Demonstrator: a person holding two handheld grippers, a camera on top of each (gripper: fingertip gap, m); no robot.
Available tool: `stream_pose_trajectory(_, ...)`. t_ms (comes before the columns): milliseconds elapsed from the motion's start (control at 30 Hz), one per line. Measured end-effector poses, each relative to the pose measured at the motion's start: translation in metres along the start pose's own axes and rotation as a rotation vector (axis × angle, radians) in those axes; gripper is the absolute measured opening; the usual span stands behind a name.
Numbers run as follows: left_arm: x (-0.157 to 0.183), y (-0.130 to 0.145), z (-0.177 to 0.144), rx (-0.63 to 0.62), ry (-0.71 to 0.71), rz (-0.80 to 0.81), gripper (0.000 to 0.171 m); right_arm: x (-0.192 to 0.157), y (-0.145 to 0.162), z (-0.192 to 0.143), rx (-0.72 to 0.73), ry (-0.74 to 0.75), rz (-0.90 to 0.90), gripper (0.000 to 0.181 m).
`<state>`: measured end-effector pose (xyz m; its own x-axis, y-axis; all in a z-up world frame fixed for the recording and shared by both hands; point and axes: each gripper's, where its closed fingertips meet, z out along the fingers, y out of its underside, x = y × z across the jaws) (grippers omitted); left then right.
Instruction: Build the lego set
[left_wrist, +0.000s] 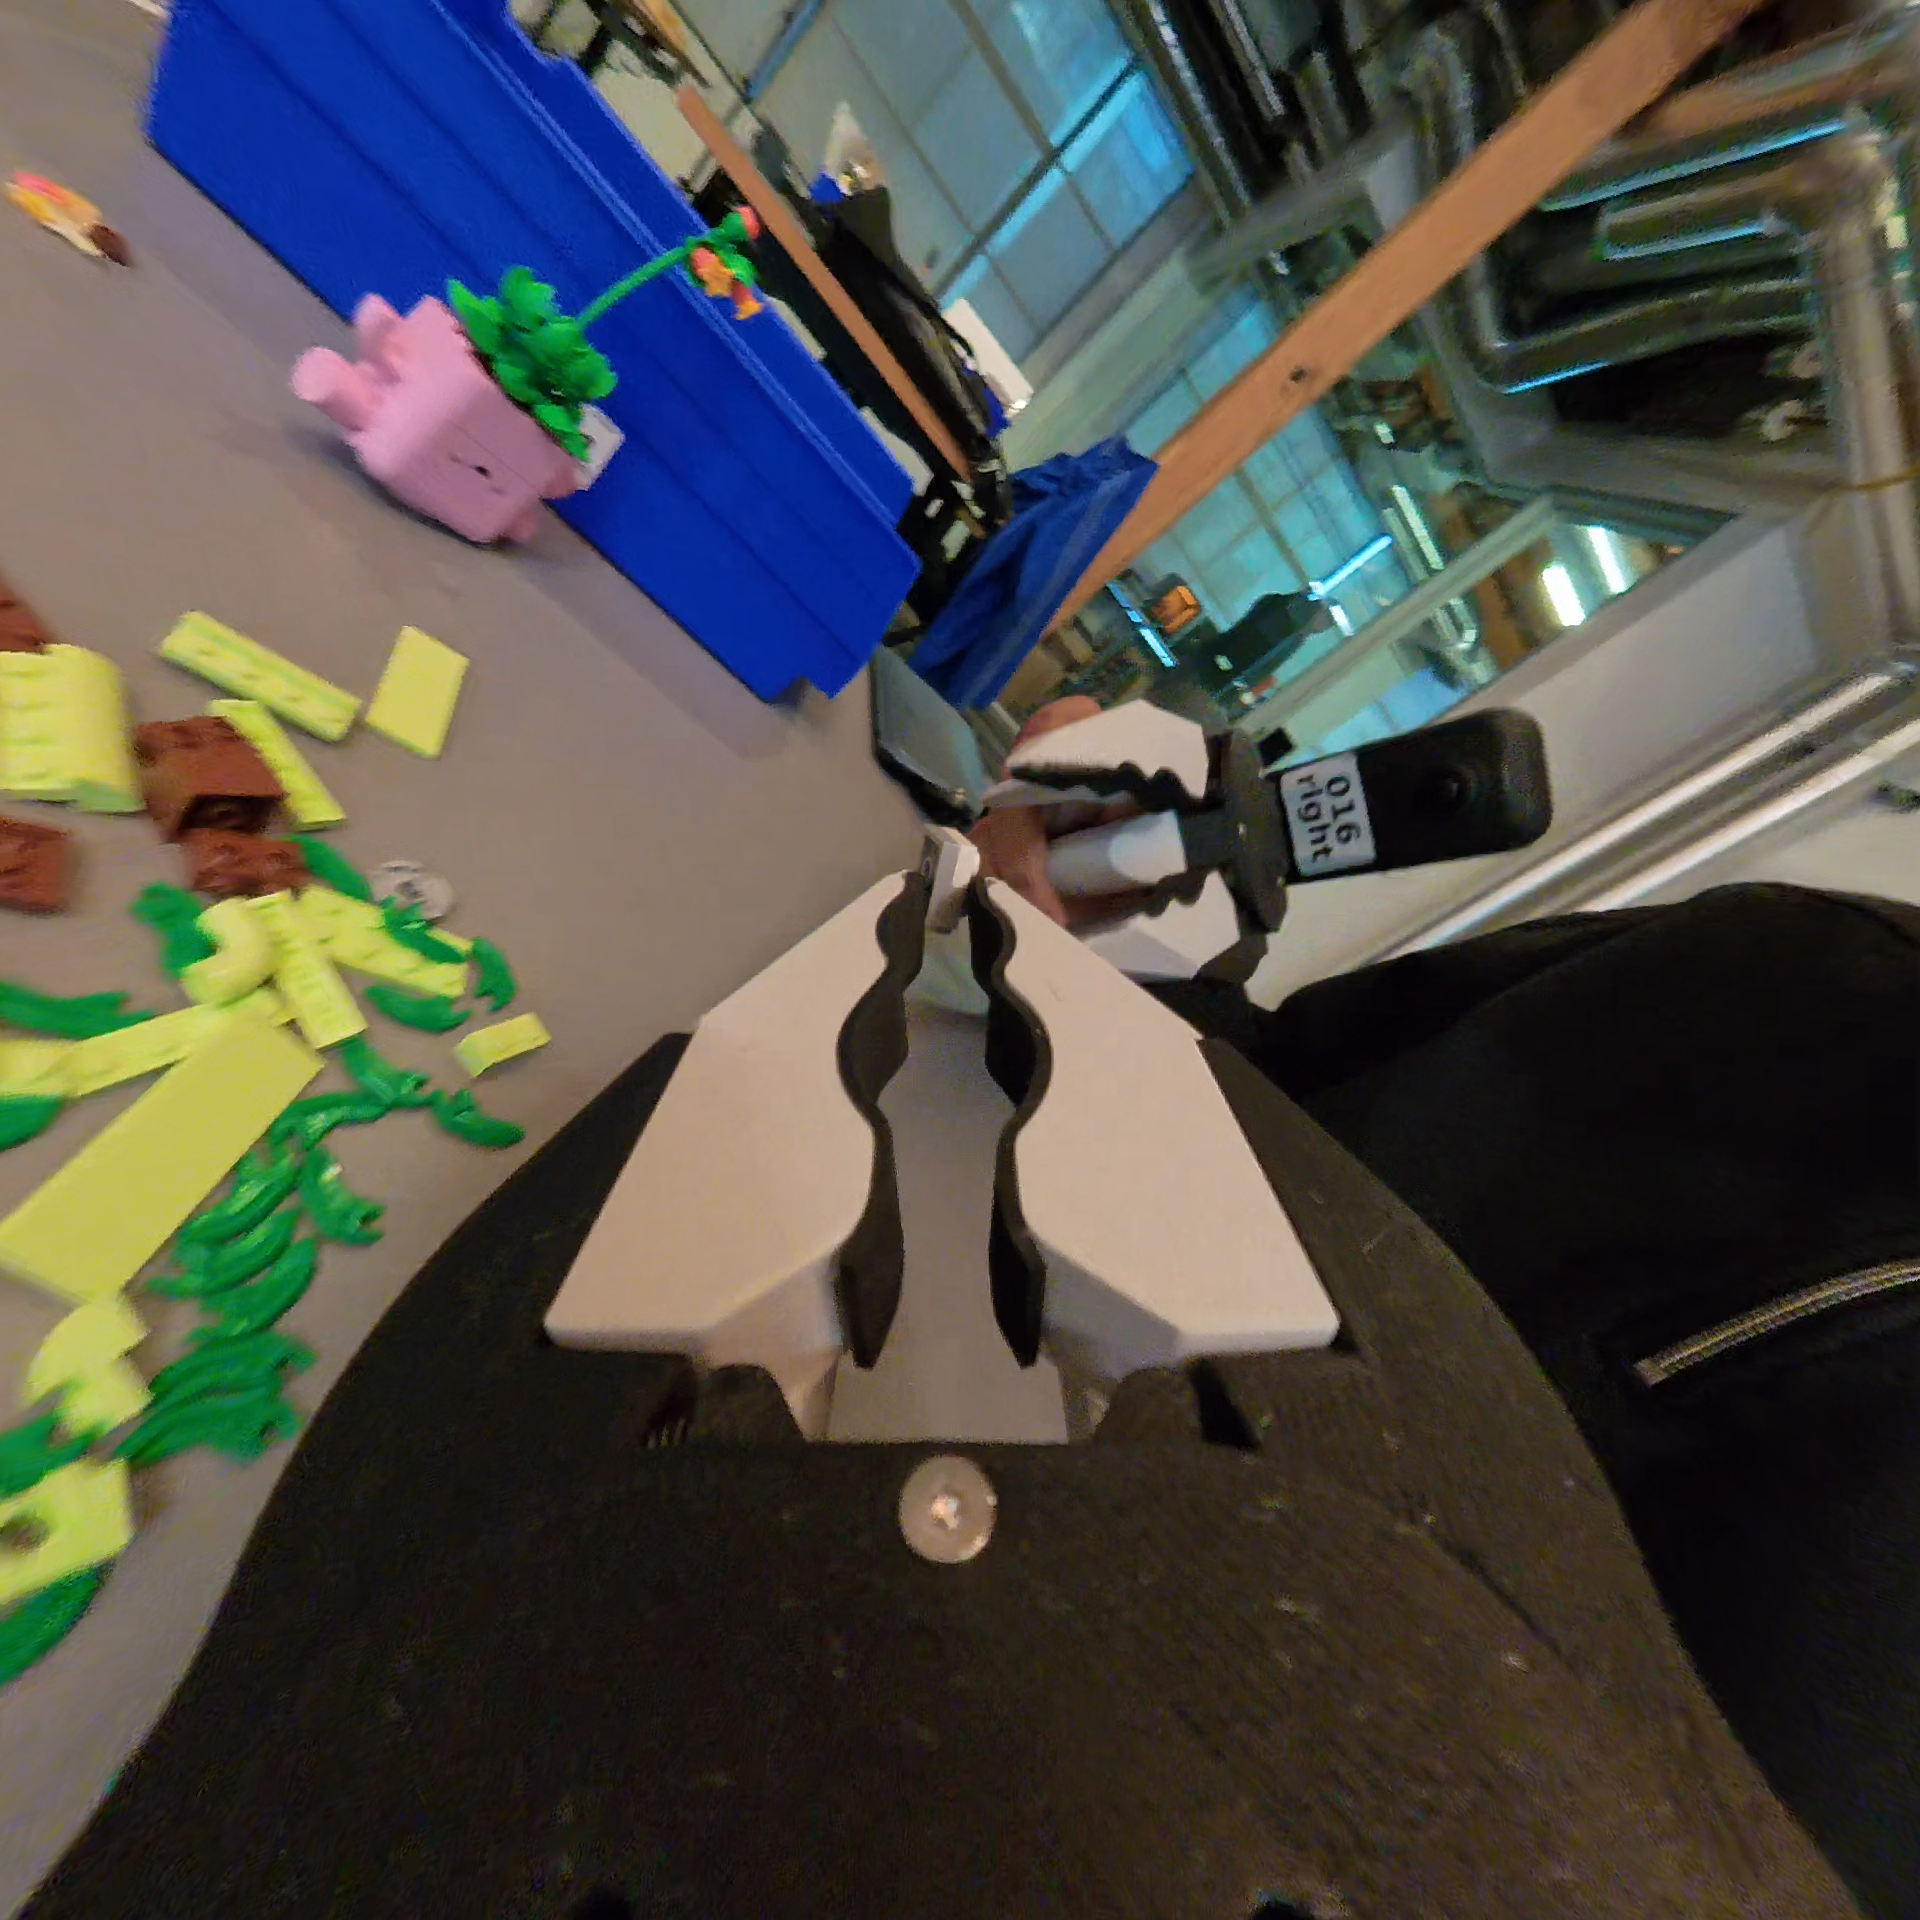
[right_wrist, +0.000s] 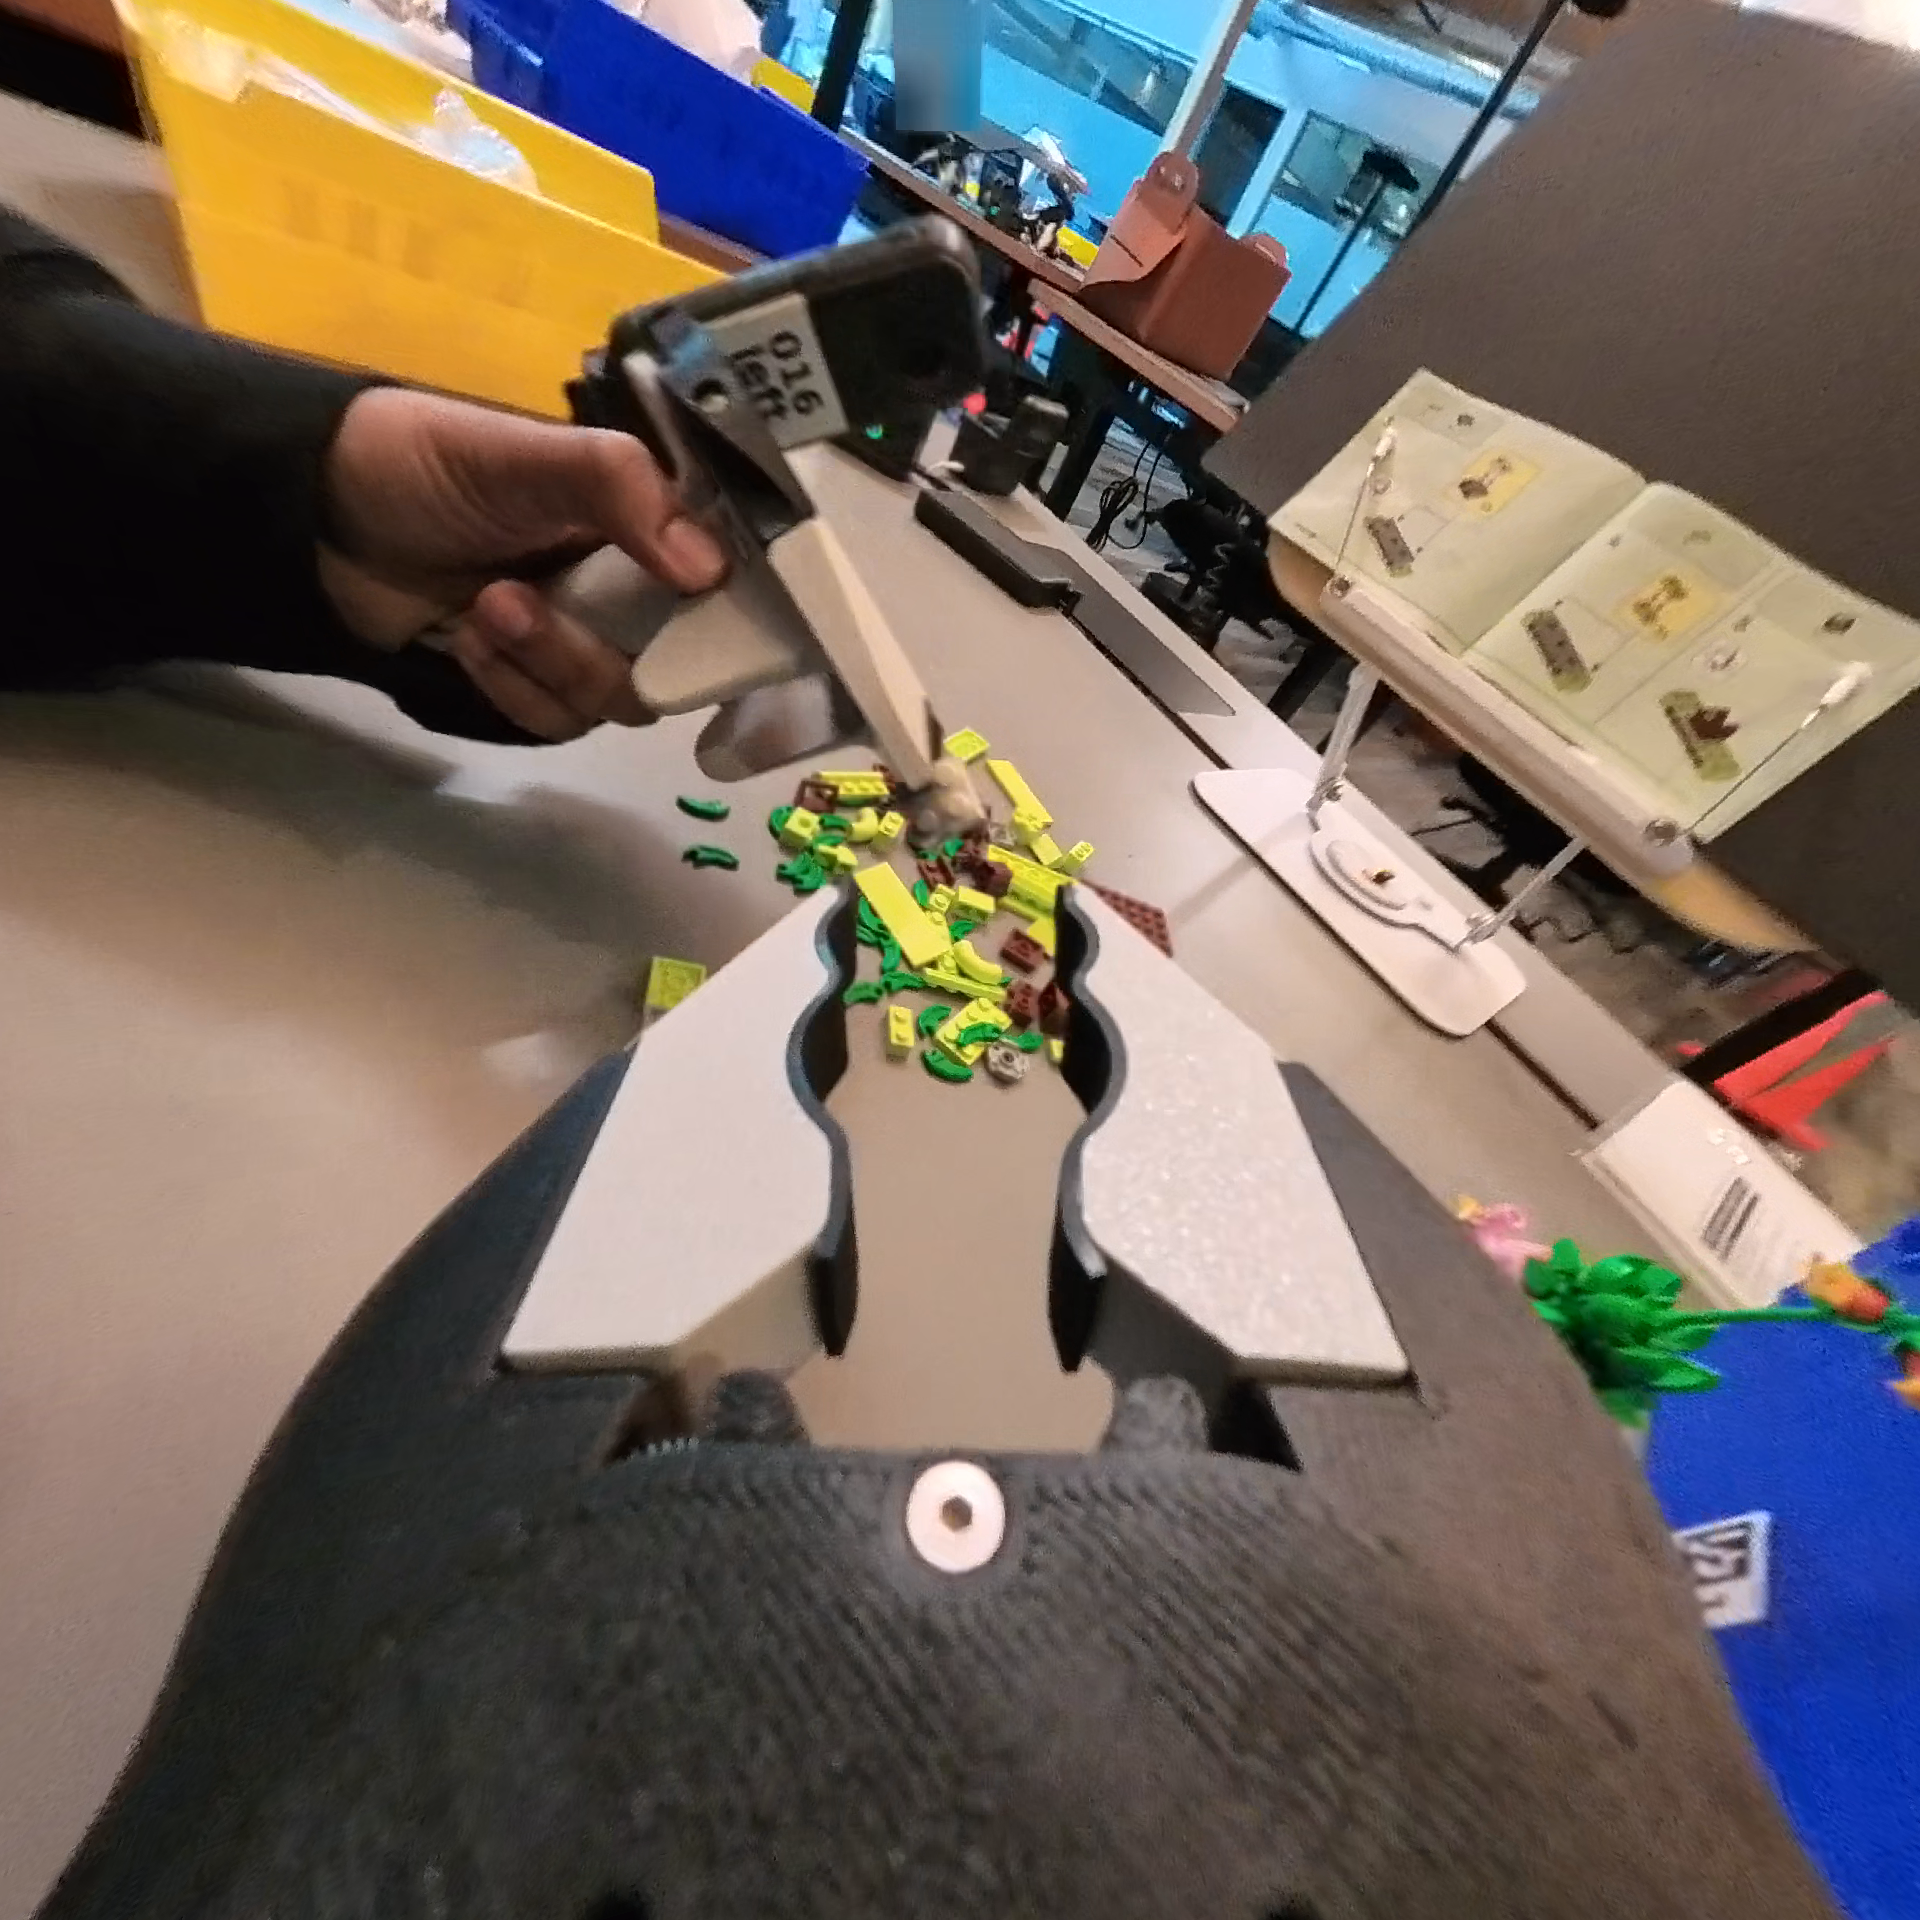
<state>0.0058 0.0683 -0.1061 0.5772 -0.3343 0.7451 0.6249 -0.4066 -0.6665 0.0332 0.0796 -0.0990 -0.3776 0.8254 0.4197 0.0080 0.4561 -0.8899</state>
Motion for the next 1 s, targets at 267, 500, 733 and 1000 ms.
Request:
stream_pose_trajectory(267, -0.003, 0.024, -0.015, -0.003, -0.055, -0.018, 0.005, -0.028, 0.011, 0.034, -0.035, -0.1, 0.035, 0.037)
stream_pose_trajectory(500, -0.004, 0.03, -0.012, -0.009, -0.043, -0.067, 0.005, -0.036, 0.013, 0.042, -0.063, -0.082, -0.075, 0.023)
stream_pose_trajectory(733, 0.0, 0.029, -0.012, 0.009, -0.011, -0.088, 0.005, -0.033, 0.01, 0.041, -0.036, -0.086, -0.031, 0.017)
stream_pose_trajectory(1000, 0.018, 0.019, -0.012, 0.104, 0.206, -0.208, 0.028, -0.027, -0.008, 0.035, 0.084, -0.084, 0.077, 0.017)
